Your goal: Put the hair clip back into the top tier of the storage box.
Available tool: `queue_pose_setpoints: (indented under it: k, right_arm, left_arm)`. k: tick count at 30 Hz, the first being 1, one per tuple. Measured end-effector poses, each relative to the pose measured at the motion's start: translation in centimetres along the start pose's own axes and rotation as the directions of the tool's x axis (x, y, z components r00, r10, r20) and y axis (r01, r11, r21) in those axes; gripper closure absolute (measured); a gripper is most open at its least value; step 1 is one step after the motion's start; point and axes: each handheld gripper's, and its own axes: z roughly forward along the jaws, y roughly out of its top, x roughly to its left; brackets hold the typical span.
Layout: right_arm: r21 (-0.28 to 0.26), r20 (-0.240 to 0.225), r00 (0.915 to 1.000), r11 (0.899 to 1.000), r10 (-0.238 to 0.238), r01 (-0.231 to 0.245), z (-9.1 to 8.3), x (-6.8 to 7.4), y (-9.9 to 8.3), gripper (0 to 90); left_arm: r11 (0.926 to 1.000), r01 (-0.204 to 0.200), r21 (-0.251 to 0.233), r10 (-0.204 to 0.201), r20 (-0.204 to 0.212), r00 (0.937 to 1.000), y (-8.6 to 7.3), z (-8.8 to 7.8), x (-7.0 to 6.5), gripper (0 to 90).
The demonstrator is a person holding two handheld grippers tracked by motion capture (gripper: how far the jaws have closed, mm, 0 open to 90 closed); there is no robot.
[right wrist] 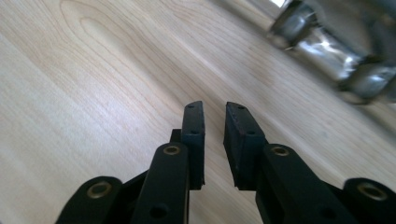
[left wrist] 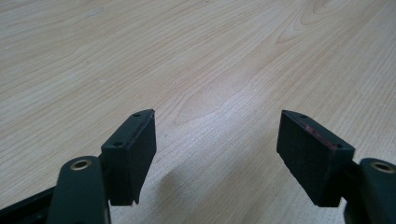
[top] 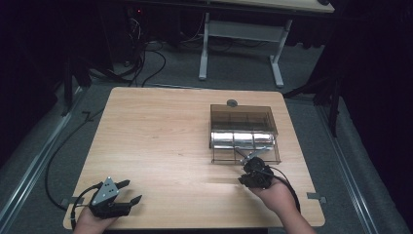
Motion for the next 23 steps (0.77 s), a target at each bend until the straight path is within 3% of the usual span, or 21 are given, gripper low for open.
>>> queue_pose_setpoints:
  k: [4,8,13,18,19,23]
  right_arm:
    - [-0.123,-0.016,0.9999,0.992,0.001,-0.003,1.1,0.7,-1.3,72.1]
    - [-0.265,-0.02,0.9992,0.964,0.034,-0.038,2.2,1.1,-2.9,66.9]
    - [-0.434,-0.002,0.9971,0.898,0.076,-0.07,2.9,1.5,-4.6,62.6]
    - [-0.573,0.022,0.9927,0.815,0.118,-0.084,2.5,1.8,-6.2,60.2]
    - [-0.585,0.007,0.9921,0.805,0.126,-0.098,2.4,1.7,-6.3,59.7]
    - [-0.58,-0.027,0.9896,0.804,0.142,-0.131,2.4,1.1,-6.6,59.4]
  left_arm:
    - [0.9999,0.008,-0.01,-0.008,-0.005,1.0,0.0,-0.1,0.1,28.9]
    - [0.9996,0.018,-0.022,-0.018,-0.017,0.9997,-0.1,-0.1,0.2,29.0]
    - [0.9991,0.032,-0.029,-0.033,-0.034,0.9989,-0.1,-0.2,0.2,29.1]
    - [0.9985,0.046,-0.03,-0.048,-0.051,0.9976,-0.1,-0.1,0.2,29.2]
    - [0.9984,0.049,-0.028,-0.05,-0.052,0.9974,0.0,-0.1,0.2,29.1]
    - [0.9983,0.053,-0.026,-0.054,-0.061,0.9967,0.0,0.0,0.2,29.1]
